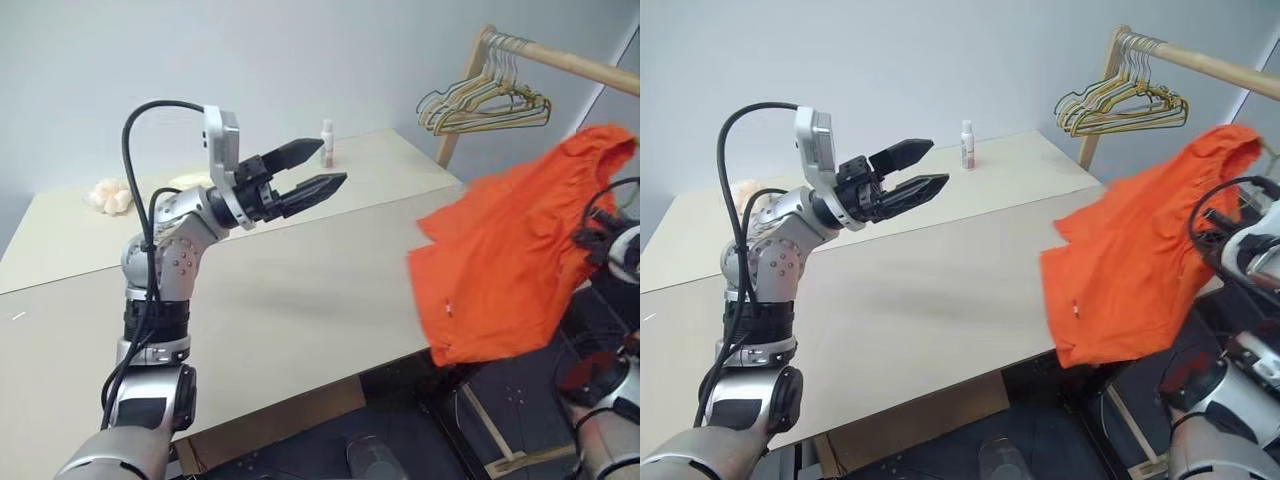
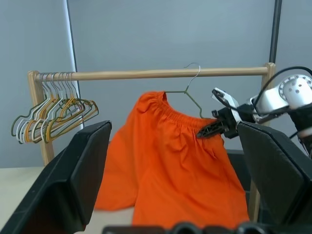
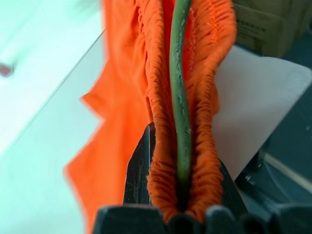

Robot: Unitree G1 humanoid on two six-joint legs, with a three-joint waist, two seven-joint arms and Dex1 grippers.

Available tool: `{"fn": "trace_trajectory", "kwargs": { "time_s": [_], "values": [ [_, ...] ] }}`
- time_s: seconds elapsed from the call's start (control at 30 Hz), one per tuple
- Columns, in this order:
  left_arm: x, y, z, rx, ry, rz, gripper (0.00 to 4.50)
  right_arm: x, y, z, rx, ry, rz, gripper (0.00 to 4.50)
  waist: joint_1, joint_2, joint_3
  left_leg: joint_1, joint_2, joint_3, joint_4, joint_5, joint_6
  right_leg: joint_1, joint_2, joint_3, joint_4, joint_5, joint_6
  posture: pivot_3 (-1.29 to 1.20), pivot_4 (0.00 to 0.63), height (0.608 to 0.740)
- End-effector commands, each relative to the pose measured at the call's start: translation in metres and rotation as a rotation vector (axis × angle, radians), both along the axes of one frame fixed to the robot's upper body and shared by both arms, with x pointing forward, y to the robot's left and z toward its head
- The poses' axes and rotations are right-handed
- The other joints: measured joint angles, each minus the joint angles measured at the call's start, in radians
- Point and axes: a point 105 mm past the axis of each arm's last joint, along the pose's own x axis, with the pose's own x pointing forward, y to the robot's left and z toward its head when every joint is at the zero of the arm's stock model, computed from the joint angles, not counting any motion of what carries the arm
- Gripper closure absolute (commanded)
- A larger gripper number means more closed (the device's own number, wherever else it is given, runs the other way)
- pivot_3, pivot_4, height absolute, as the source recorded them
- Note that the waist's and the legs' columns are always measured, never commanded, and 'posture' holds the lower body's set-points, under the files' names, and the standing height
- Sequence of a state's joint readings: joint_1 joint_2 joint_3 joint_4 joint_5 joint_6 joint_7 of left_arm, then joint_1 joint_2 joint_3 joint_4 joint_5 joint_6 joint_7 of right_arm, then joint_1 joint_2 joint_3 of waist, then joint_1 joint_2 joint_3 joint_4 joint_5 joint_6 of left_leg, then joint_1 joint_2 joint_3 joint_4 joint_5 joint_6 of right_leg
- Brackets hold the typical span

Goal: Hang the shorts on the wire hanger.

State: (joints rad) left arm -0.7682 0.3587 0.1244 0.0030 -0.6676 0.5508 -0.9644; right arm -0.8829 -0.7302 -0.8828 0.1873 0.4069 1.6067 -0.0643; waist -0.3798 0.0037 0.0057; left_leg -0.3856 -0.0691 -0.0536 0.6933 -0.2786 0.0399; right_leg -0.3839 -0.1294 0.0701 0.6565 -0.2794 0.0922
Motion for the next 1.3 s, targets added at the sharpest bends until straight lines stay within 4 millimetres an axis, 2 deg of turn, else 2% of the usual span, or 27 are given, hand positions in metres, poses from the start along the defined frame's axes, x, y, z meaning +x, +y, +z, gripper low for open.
{"fn": "trace_trajectory", "kwargs": {
  "time_s": [0.03,0.27,0.47,0.67,0.9,1.1,1.3],
  "values": [
    [-0.007,-0.001,0.010,0.009,-0.051,-0.011,0.04,-0.006,-0.018,0.022,0.036,-0.019,-0.077,4.50,0.001,0.000,0.000,0.000,0.000,0.000,0.000,0.000,0.000,0.001,0.000,0.000,-0.001,0.000,0.000,-0.37,0.000,0.740],
    [-0.010,-0.004,0.010,0.025,-0.065,-0.028,0.04,-0.013,-0.040,0.030,0.146,0.008,-0.201,4.50,0.003,0.000,0.000,0.003,0.000,0.001,-0.001,-0.001,0.001,0.006,0.000,-0.001,-0.010,0.000,0.001,-0.38,0.000,0.740],
    [-0.012,-0.003,0.010,0.028,-0.067,-0.044,0.04,-0.012,-0.039,0.018,0.127,0.068,-0.239,4.50,0.004,0.001,0.000,0.012,0.000,0.001,-0.002,-0.002,0.004,0.017,0.000,-0.001,-0.015,-0.001,0.002,-0.37,0.000,0.740],
    [-0.013,-0.003,0.009,0.032,-0.063,-0.052,0.00,-0.012,-0.037,0.016,0.038,0.079,-0.256,2.71,0.004,0.001,0.000,0.013,0.000,0.001,-0.002,-0.002,0.004,0.017,0.000,-0.001,-0.015,-0.001,0.003,-0.37,0.000,0.740],
    [-0.013,-0.003,0.009,0.031,-0.057,-0.053,0.00,-0.019,-0.046,0.035,-0.180,0.054,-0.349,0.12,0.007,0.001,0.000,0.013,0.000,0.001,-0.002,-0.002,0.004,0.017,0.000,-0.001,-0.015,-0.001,0.003,-0.37,0.000,0.740],
    [-0.012,-0.005,0.007,0.033,-0.050,-0.056,0.00,-0.021,-0.046,0.061,-0.585,-0.009,-0.393,0.05,0.003,0.001,0.000,0.013,0.000,0.001,-0.002,-0.002,0.004,0.017,0.000,-0.001,-0.014,-0.001,0.004,-0.38,0.000,0.740],
    [-0.011,-0.004,0.006,0.031,-0.042,-0.054,0.00,-0.019,-0.025,0.102,-0.823,-0.294,-0.390,0.05,-0.001,0.001,0.000,0.015,0.000,0.001,-0.002,-0.002,0.004,0.017,0.000,0.000,-0.014,-0.001,0.004,-0.38,0.000,0.740]
  ]
}}
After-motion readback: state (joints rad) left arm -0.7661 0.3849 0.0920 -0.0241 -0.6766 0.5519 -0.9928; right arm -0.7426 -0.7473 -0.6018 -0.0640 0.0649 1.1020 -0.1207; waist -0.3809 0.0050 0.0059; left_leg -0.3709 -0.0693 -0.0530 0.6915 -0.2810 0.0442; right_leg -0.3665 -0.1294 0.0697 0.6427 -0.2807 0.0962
